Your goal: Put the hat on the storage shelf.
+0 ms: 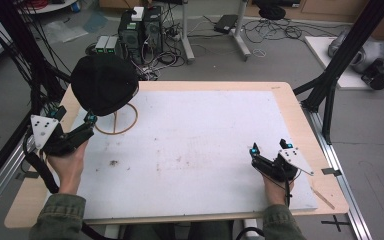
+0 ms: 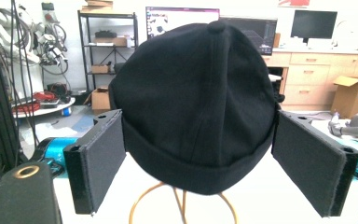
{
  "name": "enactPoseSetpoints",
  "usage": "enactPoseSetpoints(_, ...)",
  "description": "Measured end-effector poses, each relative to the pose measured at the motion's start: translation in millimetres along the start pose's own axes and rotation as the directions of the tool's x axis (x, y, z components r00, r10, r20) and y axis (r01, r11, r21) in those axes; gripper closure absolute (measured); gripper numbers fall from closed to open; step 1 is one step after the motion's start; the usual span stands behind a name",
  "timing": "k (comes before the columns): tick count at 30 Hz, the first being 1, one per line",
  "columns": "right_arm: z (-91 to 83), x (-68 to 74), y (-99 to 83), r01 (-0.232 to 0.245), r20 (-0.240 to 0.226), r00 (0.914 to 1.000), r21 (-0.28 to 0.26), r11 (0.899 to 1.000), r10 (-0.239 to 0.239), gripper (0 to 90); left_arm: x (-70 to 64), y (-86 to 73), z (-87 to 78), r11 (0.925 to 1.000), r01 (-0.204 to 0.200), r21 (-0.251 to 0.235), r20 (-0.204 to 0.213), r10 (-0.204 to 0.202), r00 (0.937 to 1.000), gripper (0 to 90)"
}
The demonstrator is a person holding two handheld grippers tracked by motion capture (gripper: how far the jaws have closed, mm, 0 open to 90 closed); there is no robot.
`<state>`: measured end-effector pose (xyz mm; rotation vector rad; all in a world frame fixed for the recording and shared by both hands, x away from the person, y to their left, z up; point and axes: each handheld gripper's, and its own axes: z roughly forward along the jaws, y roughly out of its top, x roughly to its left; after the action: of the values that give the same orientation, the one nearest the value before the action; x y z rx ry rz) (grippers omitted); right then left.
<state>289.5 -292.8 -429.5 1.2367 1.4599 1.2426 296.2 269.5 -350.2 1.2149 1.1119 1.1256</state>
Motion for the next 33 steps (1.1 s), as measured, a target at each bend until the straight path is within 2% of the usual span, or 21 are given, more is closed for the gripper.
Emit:
enactPoseSetpoints(4, -0.2, -0.2, -0.2, 0.004, 0.004, 1.0000, -0.006, 1.000, -0.004, 5.1, 0.3, -13.4, -9.5, 0.9999, 0.003, -0.012, -0.013, -0.003, 0.9999, 17.9)
enactPoseSetpoints(8, -0.6, 0.5, -1.1, 0.002, 0.003, 1.0000, -0.008, 1.000, -0.002, 5.1, 1.9, -32.2, -22.7, 1.0000, 0.004, -0.001, -0.039, -0.004, 0.9992, 20.0)
enactPoseSetpoints(14, -0.3, 1.5, -1.8, 0.008, 0.003, 1.0000, -0.007, 1.000, -0.008, 5.1, 4.8, -54.3, -35.6, 0.9995, -0.031, 0.004, -0.103, 0.031, 0.9941, 19.2)
enactPoseSetpoints(18, 0.1, 2.1, -2.8, 0.014, 0.003, 0.9999, -0.002, 1.000, -0.014, 5.1, 6.7, -66.2, -42.0, 0.9992, -0.039, -0.001, -0.121, 0.039, 0.9919, 18.0)
enactPoseSetpoints(24, 0.1, 1.7, -4.2, 0.023, 0.007, 0.9997, -0.001, 1.000, -0.023, 5.1, 6.5, -80.4, -47.3, 0.9999, -0.008, 0.011, -0.113, 0.009, 0.9935, 17.5)
enactPoseSetpoints(28, -0.3, 1.7, -5.9, 0.029, 0.017, 0.9994, 0.005, 1.000, -0.029, 5.0, 8.3, -84.6, -46.8, 0.9994, -0.027, 0.021, -0.114, 0.030, 0.9930, 17.3)
enactPoseSetpoints(33, -0.8, 2.0, -6.8, -0.002, 0.023, 0.9997, 0.008, 1.000, 0.001, 5.1, 7.0, -88.2, -47.5, 0.9991, -0.025, 0.035, -0.108, 0.029, 0.9937, 17.2)
